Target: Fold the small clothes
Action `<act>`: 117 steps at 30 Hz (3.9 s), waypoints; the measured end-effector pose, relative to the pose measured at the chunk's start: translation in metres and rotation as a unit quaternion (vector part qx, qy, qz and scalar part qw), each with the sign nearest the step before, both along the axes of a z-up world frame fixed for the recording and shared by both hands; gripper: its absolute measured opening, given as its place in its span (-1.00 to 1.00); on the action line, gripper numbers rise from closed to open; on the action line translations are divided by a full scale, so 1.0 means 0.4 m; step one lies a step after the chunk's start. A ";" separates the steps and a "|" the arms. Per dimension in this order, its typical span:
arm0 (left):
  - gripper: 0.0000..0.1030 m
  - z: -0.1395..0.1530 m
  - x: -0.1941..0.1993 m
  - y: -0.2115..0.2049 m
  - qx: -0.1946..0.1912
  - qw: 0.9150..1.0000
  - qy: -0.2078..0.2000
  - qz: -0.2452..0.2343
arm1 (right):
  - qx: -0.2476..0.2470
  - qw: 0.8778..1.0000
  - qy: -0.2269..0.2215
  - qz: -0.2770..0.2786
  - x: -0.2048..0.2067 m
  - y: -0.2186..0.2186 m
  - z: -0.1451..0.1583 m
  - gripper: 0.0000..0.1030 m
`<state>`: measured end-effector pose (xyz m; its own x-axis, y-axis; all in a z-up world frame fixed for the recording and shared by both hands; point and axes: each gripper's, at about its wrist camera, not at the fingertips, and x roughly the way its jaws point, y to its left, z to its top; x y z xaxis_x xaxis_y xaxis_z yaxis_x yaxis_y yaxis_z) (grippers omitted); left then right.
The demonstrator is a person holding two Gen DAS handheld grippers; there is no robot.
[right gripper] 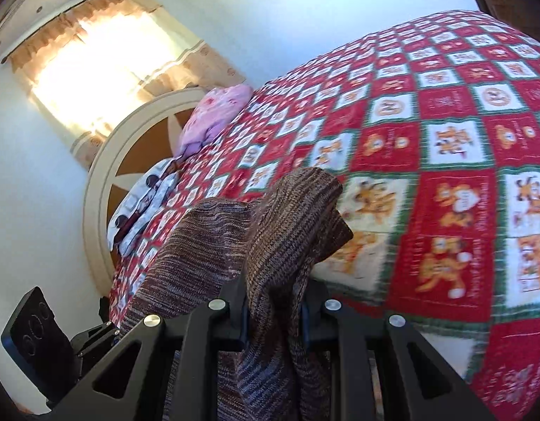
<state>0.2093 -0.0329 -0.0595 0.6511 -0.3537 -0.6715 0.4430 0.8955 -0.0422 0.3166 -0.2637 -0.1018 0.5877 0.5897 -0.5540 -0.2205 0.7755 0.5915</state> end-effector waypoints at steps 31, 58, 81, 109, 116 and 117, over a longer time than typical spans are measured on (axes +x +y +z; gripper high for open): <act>-0.42 -0.021 -0.093 0.337 -0.018 0.992 -0.004 0.124 | 0.001 0.992 -0.002 0.124 0.044 0.434 0.000 -0.59; -0.42 -0.134 -0.110 0.484 -0.029 0.983 0.037 0.176 | -0.038 0.986 0.037 0.157 0.114 0.590 -0.106 -0.59; 0.60 -0.160 -0.091 0.561 0.044 0.963 -0.008 0.266 | -0.017 0.972 -0.006 0.235 -0.068 0.625 -0.062 0.22; 0.85 -0.001 -0.277 0.516 0.012 0.959 -0.052 0.280 | -0.168 0.979 -0.103 0.055 -0.316 0.477 0.047 0.20; 0.92 0.066 -0.330 0.495 -0.002 0.957 -0.091 0.275 | -0.226 0.957 -0.180 0.017 -0.432 0.505 0.145 0.22; 0.92 0.071 -0.332 0.494 -0.003 0.957 -0.092 0.275 | -0.229 0.956 -0.185 0.014 -0.443 0.506 0.153 0.23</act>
